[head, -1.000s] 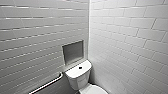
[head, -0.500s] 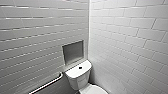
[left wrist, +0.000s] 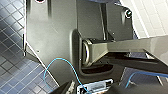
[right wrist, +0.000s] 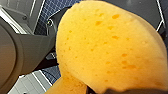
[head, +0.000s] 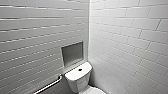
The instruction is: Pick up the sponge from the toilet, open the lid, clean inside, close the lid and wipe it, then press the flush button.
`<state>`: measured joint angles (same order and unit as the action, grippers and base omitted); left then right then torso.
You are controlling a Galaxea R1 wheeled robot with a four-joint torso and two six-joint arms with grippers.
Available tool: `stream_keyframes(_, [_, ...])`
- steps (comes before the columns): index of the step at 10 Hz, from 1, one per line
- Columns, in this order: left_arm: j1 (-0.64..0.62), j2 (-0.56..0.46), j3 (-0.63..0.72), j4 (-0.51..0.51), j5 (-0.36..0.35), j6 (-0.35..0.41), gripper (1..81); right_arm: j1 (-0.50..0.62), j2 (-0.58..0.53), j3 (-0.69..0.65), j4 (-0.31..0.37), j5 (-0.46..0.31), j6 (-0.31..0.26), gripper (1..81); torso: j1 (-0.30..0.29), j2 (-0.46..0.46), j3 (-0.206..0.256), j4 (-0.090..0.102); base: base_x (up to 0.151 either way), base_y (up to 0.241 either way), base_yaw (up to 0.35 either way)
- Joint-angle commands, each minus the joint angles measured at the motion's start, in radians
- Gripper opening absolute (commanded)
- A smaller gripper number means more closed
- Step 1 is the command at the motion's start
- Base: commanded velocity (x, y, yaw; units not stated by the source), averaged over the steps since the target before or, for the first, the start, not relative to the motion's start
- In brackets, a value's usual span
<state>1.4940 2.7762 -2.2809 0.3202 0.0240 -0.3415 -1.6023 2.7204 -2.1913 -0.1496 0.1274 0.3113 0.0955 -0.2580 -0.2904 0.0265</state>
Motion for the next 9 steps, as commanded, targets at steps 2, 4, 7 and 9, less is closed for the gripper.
stream_keyframes(2, [-0.025, -0.012, 0.012, -0.007, 0.056, 0.001, 81.1, 0.011, -0.019, 0.009, 0.013, -0.038, -0.001, 1.0, 0.0, 0.0, 0.0, 0.0, 0.093, 0.0, 0.0])
stream_keyframes(4, [-0.027, -0.01, 0.014, -0.007, 0.056, 0.001, 81.1, 0.009, -0.019, 0.004, 0.01, -0.038, -0.001, 1.0, 0.0, 0.0, 0.0, 0.0, 0.093, 0.0, 0.0])
stream_keyframes(7, [-0.025, -0.007, 0.014, -0.009, 0.056, 0.001, 81.1, 0.008, -0.017, -0.002, 0.007, -0.038, -0.003, 1.0, 0.0, 0.0, 0.0, 0.0, 0.093, 0.0, 0.0])
stream_keyframes(9, [-0.025, -0.007, 0.014, -0.006, 0.056, 0.002, 81.1, 0.003, -0.015, -0.01, 0.008, -0.038, -0.003, 1.0, 0.0, 0.0, 0.0, 0.0, 0.093, 0.0, 0.0])
